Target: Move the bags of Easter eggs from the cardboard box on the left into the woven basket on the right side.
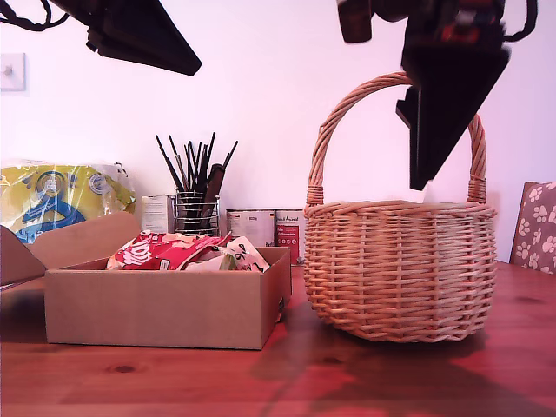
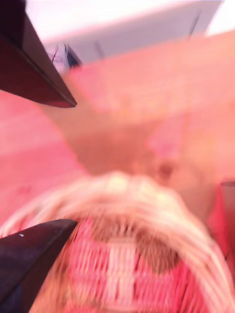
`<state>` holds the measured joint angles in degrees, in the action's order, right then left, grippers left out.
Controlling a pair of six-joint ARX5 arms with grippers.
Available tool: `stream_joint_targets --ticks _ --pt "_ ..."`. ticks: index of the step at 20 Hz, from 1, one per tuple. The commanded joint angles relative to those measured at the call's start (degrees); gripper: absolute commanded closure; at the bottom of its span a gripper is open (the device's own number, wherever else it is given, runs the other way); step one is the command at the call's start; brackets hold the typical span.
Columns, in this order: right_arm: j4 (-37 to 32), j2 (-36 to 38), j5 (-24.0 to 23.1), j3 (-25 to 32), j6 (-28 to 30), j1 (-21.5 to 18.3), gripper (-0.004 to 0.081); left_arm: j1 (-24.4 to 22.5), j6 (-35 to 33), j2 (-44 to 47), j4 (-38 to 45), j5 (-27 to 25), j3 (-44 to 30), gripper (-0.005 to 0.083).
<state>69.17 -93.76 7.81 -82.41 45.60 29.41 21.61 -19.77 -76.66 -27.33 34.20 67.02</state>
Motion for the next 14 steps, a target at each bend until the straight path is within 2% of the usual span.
stream_joint_targets --ticks 1,3,5,7,10,12,14 --pt "-1.99 -0.70 -4.02 -0.31 -3.04 0.48 0.0110 -0.07 0.31 -0.15 0.28 0.04 -1.03 0.0712" --pt "-1.95 -0.44 -6.08 -2.03 -8.17 0.46 0.0110 -0.07 0.31 -0.15 0.28 0.04 -1.03 0.0712" --pt "0.48 0.15 -5.53 -4.48 -16.63 0.48 0.0110 -0.07 0.28 -0.15 0.31 0.04 -1.03 0.0712" --pt "3.34 1.40 -1.95 -7.02 -20.96 0.48 0.0110 -0.07 0.28 -0.15 0.33 0.04 -1.03 0.0712" --pt "3.02 6.25 7.37 -8.09 -22.47 0.48 0.0110 -0.07 0.26 -0.15 0.52 0.02 -1.03 0.0712" --pt "3.13 9.97 10.78 -8.00 -25.18 0.46 0.0110 -0.11 0.26 -0.15 0.66 0.02 -1.03 0.0712" --pt "2.34 13.11 11.63 -7.85 -29.64 -0.50 0.0110 -0.11 0.26 -0.15 0.79 -0.02 -1.03 0.0712"
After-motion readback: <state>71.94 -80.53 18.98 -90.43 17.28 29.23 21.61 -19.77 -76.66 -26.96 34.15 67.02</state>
